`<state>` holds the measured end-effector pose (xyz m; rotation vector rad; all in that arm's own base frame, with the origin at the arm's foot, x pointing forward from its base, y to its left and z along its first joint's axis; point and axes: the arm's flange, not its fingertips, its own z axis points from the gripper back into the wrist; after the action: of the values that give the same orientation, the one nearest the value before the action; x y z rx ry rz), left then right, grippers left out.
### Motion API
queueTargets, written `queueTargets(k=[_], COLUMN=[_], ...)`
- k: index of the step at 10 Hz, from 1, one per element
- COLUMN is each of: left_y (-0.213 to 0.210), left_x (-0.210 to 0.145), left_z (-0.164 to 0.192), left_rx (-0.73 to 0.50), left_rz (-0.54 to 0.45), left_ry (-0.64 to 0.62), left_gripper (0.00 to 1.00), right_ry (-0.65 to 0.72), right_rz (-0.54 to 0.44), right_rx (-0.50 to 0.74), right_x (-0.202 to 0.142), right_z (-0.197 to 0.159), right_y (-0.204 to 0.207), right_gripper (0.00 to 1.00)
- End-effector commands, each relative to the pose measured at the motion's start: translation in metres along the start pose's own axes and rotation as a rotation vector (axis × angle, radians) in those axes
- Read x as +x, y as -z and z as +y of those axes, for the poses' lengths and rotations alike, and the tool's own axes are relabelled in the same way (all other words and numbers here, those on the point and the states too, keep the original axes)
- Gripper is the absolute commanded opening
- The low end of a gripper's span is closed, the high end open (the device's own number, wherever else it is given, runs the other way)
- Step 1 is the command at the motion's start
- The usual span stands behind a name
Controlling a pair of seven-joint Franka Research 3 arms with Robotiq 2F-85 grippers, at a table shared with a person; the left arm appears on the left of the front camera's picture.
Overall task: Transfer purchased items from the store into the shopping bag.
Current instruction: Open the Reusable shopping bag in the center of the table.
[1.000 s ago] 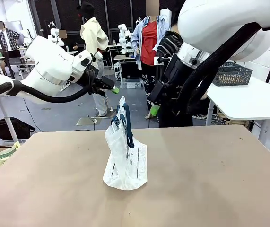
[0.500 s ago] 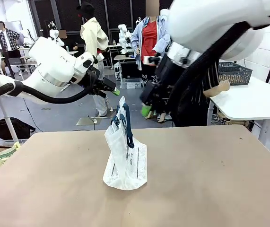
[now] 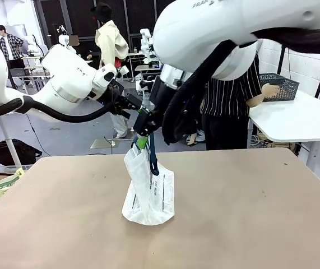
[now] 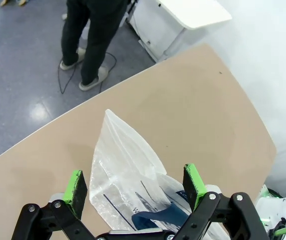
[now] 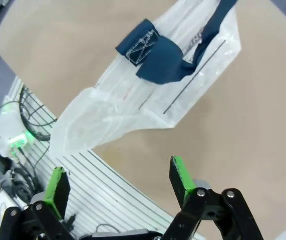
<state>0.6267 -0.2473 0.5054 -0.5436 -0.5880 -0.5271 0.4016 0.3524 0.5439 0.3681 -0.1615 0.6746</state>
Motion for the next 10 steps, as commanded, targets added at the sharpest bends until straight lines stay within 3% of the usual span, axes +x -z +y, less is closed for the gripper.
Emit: queueTargets(k=[1, 10], left_y=[0.0, 0.002], left_x=[0.008, 0.008], left_z=[0.002, 0.002], left_rx=[-0.014, -0.004], left_rz=[0.032, 0.104], left_ry=[0.003, -0.025], left_gripper=[1.0, 1.0], right_ry=[0.031, 0.079], right_rz=[0.048, 0.028], right_rx=[-0.023, -0.048], right_x=[0.018, 0.041], right_z=[0.002, -0.01], right_y=[0.004, 0.029], right_gripper=[1.0, 1.0])
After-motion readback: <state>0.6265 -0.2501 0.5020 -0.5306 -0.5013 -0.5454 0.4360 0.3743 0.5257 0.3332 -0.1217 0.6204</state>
